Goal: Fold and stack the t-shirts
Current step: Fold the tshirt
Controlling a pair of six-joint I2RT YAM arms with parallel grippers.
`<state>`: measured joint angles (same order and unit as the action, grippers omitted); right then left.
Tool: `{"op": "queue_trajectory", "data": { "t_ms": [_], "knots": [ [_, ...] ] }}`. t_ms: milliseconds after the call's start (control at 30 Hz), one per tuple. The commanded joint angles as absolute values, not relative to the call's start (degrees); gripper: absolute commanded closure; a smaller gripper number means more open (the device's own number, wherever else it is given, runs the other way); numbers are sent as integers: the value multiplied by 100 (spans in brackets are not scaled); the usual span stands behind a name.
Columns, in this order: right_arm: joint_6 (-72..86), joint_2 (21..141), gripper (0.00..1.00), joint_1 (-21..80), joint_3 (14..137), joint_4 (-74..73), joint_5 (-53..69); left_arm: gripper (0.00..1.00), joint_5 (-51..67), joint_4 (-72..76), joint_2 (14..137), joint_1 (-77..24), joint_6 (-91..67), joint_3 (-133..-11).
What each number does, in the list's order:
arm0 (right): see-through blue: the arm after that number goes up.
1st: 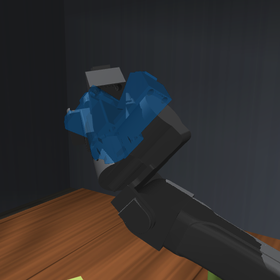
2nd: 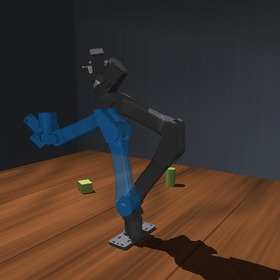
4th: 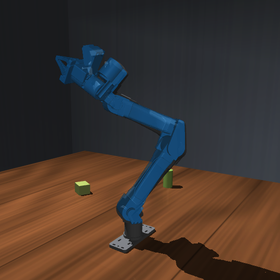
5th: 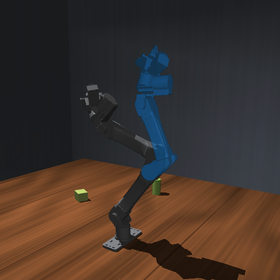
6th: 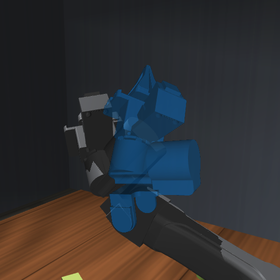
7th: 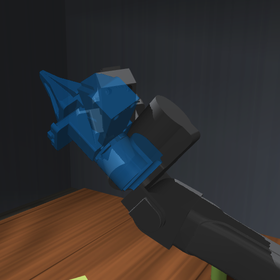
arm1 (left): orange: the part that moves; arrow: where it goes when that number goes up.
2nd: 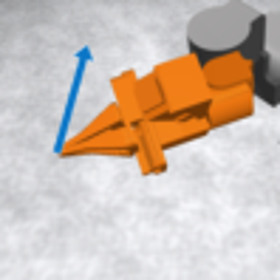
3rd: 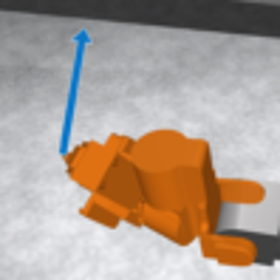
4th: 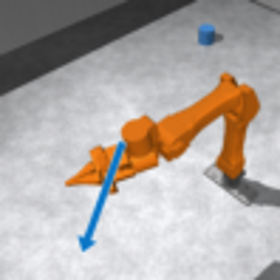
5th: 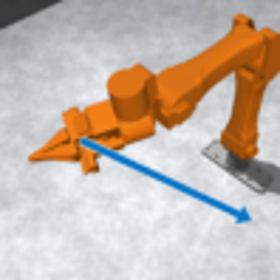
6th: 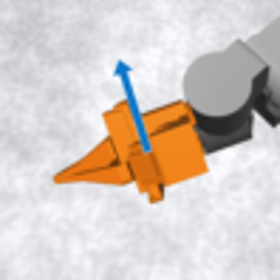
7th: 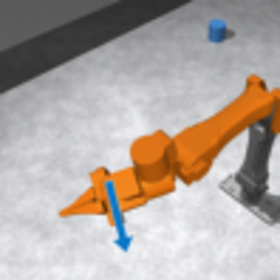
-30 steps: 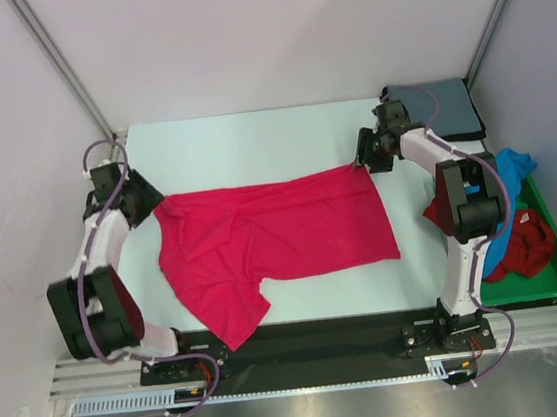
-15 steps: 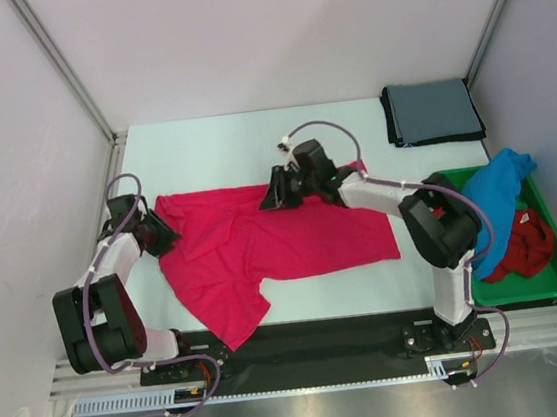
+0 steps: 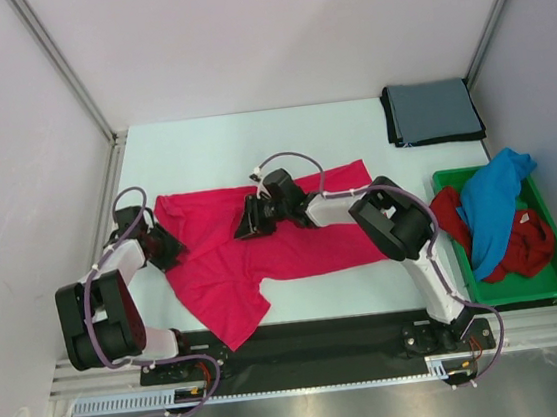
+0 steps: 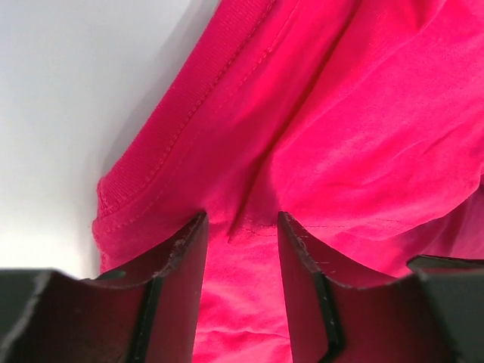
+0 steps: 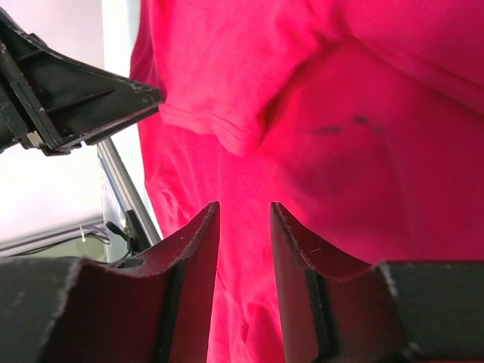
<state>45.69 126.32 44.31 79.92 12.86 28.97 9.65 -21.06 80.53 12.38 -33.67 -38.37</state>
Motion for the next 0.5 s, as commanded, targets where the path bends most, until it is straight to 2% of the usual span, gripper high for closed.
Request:
{"op": "queue_trajectory", "data": {
  "t_ms": [0, 267, 367, 467],
  "knots": [
    [4614, 12805, 61, 4526, 8402, 1740, 2892, 54, 1081, -1750, 8165, 1222, -3489, -3806],
    [4632, 13245, 60, 4605, 8789, 1731, 2813, 59, 1187, -1696, 8218, 1222, -3559, -3823],
    [4676, 13315, 60, 4588, 8833, 1731, 2848, 54, 1204, -1792, 8017, 1222, -3560, -3779],
    [4711, 13368, 60, 4588, 8859, 1758, 2874, 53, 1169, -1863, 7823, 1213, -3577, -3753]
  ]
}}
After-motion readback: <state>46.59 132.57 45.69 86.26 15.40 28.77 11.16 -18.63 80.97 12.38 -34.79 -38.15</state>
